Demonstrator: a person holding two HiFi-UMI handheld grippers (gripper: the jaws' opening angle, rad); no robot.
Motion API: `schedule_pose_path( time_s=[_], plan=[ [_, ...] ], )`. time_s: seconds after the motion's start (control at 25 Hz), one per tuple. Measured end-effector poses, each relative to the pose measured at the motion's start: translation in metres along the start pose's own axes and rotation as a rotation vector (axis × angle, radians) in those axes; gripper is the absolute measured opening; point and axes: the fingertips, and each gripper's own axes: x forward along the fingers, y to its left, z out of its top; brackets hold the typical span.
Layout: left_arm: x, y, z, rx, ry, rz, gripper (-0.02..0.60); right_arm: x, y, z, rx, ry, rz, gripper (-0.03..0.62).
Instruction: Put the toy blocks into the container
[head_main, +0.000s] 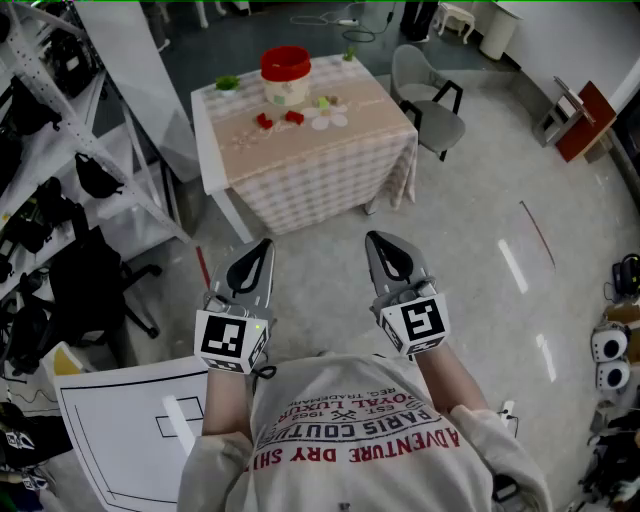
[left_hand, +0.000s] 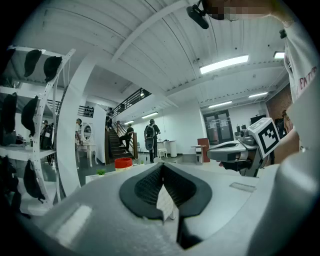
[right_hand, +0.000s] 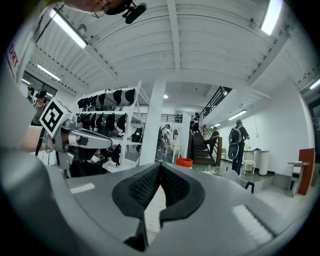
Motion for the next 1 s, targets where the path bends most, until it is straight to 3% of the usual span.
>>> schedule_pose_path(
  time_s=[0.72,0.8,0.84,1.0],
  plan=[
    [0.014,0.018,-0.007,-0.070,-0.016,0.004,0.018,0.027,0.000,0.002,0.045,-0.022,0.032,0.000],
    [0.018,0.021,-0.009,-0.061,-0.018,0.011,0.322,0.030,-0.002,0.001,0.045,-0.019,0.031,0.002],
    [0.019,0.023,-0.011,-0.050,-0.013,0.017,0.356,0.032,-0.003,-0.001,0.049,-0.014,0.031,0.000],
    [0.029,0.030,-0.013,-0.041,0.006,0.033,0.356,0.041,-0.012,-0.010,0.059,0.006,0.044,0.002]
  ],
)
